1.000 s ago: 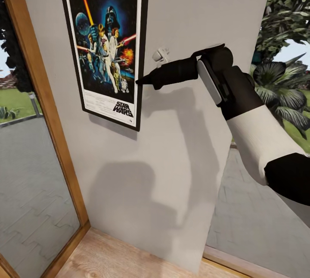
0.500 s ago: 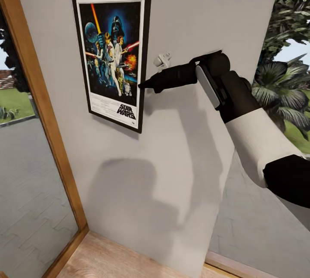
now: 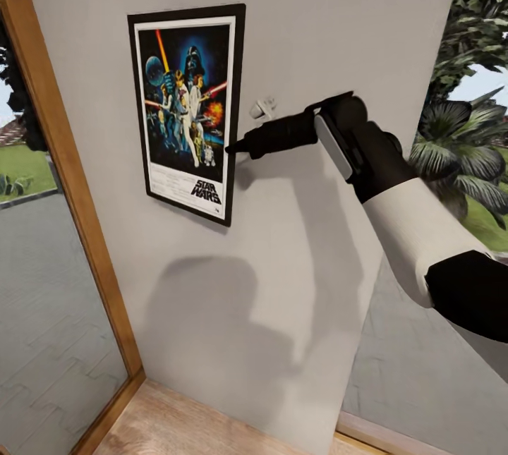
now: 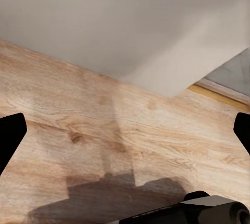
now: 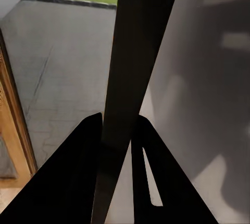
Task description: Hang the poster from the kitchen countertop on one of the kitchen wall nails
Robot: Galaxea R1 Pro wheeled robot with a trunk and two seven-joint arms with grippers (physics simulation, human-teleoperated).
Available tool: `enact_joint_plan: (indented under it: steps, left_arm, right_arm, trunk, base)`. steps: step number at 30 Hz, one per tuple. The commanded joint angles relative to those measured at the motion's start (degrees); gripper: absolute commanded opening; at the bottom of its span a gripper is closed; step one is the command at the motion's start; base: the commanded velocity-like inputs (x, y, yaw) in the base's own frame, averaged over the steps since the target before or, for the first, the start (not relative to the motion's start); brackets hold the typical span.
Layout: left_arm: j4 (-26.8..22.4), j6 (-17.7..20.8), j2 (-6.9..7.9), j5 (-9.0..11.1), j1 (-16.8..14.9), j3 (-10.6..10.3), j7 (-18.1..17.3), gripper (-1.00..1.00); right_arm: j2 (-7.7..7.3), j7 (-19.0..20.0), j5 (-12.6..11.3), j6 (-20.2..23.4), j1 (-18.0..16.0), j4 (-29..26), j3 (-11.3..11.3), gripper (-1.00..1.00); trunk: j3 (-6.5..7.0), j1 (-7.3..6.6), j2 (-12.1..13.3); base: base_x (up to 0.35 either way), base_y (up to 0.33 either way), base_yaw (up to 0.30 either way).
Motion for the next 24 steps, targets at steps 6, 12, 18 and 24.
enact_joint_plan:
  steps: [6, 12, 18, 24]
  left_arm:
    - [0.0, 0.0, 0.00, 0.2, 0.0, 0.0, -0.2, 1.00]
    - [0.0, 0.0, 0.00, 0.2, 0.0, 0.0, -0.2, 1.00]
    - [0.0, 0.0, 0.00, 0.2, 0.0, 0.0, -0.2, 1.00]
    - [0.0, 0.0, 0.00, 0.2, 0.0, 0.0, -0.2, 1.00]
  right_arm:
    - [0.10, 0.0, -0.4, 0.4, 0.0, 0.6, 0.0, -1.00]
    - [0.13, -0.3, -0.3, 0.6, -0.1, 0.6, 0.0, -1.00]
    - [1.02, -0.3, -0.2, 0.6, -0.1, 0.5, -0.1, -1.00]
    - [1.48, -0.3, -0.1, 0.4, -0.1, 0.2, -0.1, -1.00]
  trunk:
    - [-0.01, 0.02, 0.0]
    - [-0.01, 0.02, 0.0]
    - [-0.01, 0.02, 0.0]
    - [-0.01, 0.02, 0.0]
  base:
    - [0.000, 0.000, 0.000]
    - [0.000, 0.000, 0.000]
    - [0.000, 0.000, 0.000]
    - [0.000, 0.000, 0.000]
